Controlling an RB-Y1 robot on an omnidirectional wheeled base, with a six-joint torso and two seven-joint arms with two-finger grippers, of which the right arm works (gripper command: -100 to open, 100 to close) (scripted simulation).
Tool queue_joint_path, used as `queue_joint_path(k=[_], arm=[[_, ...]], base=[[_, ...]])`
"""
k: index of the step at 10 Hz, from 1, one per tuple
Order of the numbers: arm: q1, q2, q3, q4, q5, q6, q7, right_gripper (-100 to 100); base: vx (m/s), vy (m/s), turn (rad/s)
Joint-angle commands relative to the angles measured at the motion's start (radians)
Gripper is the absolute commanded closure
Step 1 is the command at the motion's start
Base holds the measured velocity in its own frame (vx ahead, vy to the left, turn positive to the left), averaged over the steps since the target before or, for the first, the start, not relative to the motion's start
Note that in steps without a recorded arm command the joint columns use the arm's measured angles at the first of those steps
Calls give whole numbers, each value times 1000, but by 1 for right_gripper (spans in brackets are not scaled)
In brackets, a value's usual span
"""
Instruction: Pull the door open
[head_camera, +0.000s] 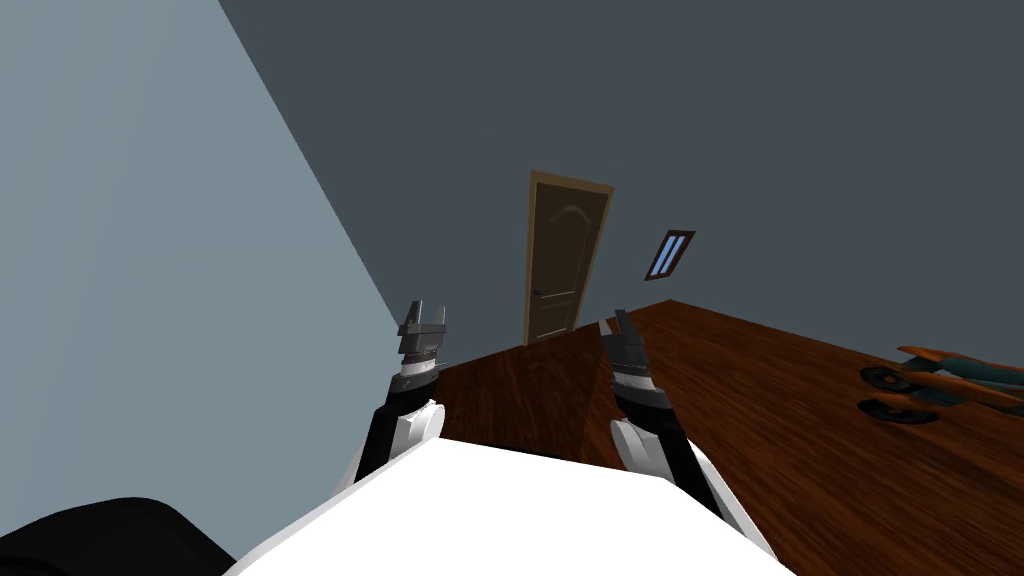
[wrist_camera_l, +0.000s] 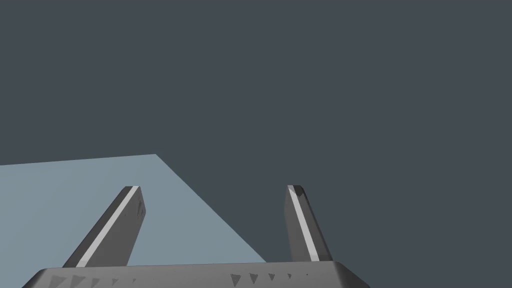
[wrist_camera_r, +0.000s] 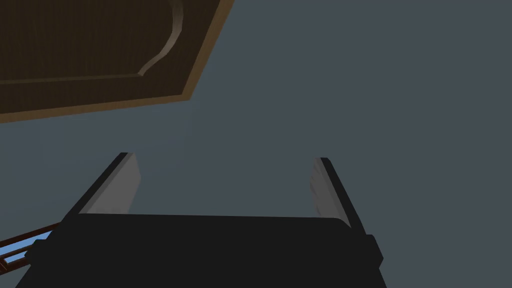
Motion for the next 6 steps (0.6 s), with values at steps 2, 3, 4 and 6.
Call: queue_joint_path(k=[2, 3, 4, 6], arm=[[-14, -20, 0, 63, -8, -16, -13, -100], [-20, -26, 0, 84, -10, -20, -17, -100], [-26, -32, -1, 104, -13, -24, -21, -100], [-38, -45, -1, 148, -18, -33, -29, -100]], base=[[126, -17, 106], [109, -16, 72], [91, -30, 66], [92, -31, 83]])
